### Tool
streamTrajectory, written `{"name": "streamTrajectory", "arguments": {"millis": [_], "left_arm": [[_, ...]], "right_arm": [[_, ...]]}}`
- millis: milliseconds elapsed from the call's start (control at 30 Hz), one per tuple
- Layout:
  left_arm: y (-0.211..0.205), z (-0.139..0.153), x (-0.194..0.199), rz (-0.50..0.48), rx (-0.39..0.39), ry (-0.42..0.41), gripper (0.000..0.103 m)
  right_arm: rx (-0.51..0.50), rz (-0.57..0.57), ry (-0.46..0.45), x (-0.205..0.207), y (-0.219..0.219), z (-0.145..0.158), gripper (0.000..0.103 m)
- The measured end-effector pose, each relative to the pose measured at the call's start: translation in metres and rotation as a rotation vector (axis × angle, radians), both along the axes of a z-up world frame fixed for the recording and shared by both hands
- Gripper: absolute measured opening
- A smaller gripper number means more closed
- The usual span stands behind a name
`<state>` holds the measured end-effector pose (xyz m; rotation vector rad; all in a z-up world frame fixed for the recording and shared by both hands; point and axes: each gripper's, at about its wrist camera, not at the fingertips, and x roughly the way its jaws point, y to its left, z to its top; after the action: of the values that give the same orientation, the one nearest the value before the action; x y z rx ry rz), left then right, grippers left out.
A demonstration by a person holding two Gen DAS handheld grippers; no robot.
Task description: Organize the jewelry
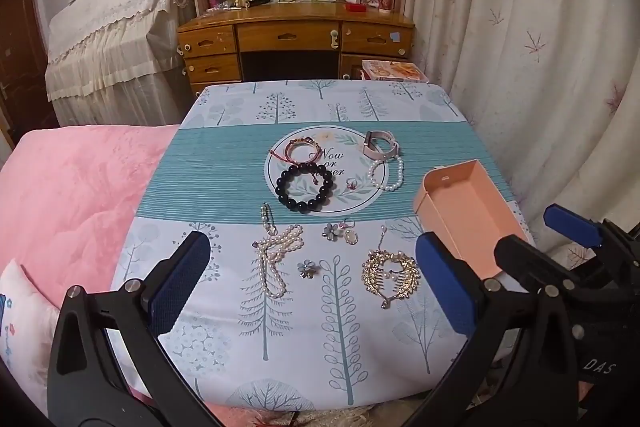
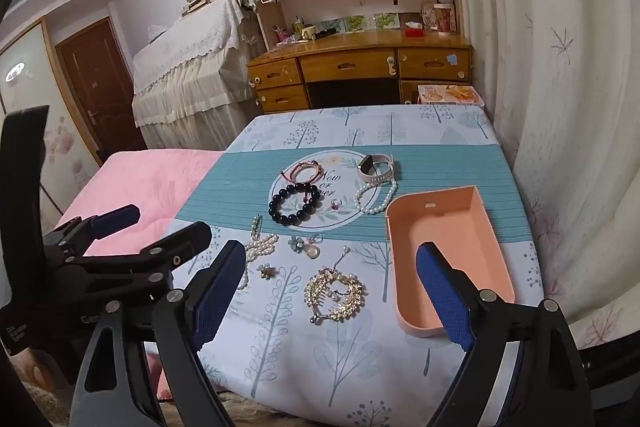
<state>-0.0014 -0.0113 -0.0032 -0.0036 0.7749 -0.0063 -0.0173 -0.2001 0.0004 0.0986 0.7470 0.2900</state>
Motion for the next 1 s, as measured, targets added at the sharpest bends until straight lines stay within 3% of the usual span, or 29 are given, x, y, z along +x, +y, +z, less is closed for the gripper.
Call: {"name": "streamTrajectory", "arguments": {"millis": [1000], "left_arm": [[0.0004,-0.0067,0.004,0.005,-0.004,0.012,0.102]], "right_arm": [[0.011,-0.005,-0.023,0.002,-0.0011,-0.0044,0.088]]}}
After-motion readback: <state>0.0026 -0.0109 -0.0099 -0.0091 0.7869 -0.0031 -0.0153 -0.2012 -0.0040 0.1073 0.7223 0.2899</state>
